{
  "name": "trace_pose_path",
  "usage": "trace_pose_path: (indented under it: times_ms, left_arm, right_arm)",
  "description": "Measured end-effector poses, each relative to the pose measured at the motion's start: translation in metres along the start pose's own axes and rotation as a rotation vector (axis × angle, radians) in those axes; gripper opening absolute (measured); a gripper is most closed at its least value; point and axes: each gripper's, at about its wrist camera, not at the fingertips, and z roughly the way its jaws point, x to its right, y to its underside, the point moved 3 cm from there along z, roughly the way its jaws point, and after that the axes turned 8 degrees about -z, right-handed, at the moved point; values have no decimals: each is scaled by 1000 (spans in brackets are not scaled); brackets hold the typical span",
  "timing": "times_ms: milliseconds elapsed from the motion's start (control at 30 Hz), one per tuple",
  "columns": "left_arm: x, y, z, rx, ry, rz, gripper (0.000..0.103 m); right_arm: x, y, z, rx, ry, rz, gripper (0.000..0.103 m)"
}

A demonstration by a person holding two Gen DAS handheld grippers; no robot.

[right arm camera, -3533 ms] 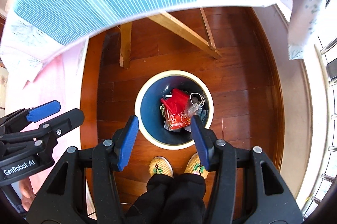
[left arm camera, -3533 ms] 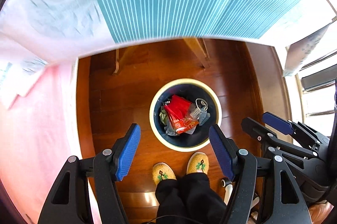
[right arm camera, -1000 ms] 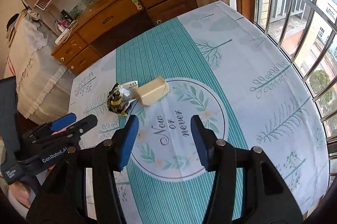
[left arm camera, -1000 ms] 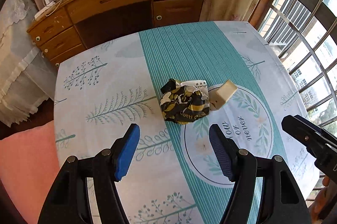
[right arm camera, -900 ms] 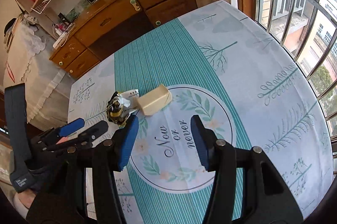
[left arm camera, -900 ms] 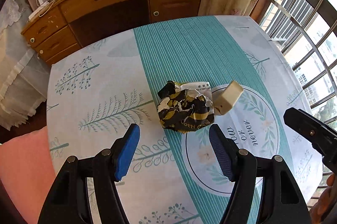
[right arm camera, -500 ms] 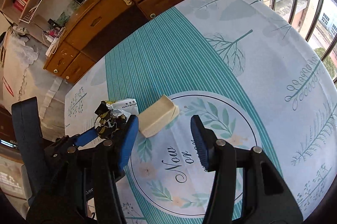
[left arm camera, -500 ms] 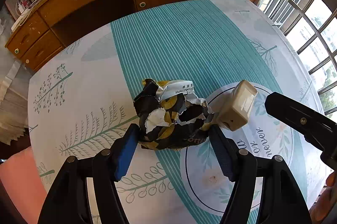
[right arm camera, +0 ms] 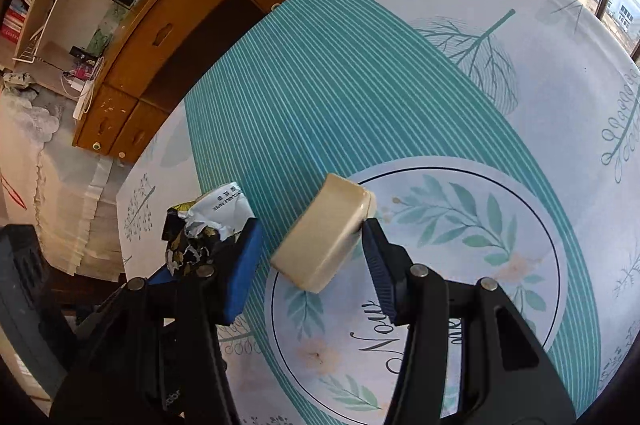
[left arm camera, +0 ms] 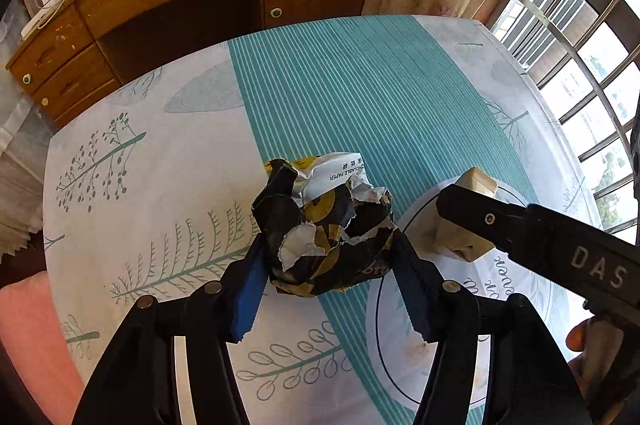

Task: Collect trash
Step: 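Grasp the crumpled black-and-gold wrapper with the left tool while the right tool grasps the beige box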

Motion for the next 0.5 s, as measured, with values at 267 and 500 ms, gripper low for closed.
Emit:
trace_pose_path:
  times_ms: [267, 500]
  left_arm:
    - [-7, 16, -11, -3, 15, -23, 59]
    - [7, 48, -35, -9, 57, -23, 58]
  right_arm:
    - [3, 11, 9, -22, 63, -66, 22]
    - [17, 39, -20, -16, 27, -108, 22]
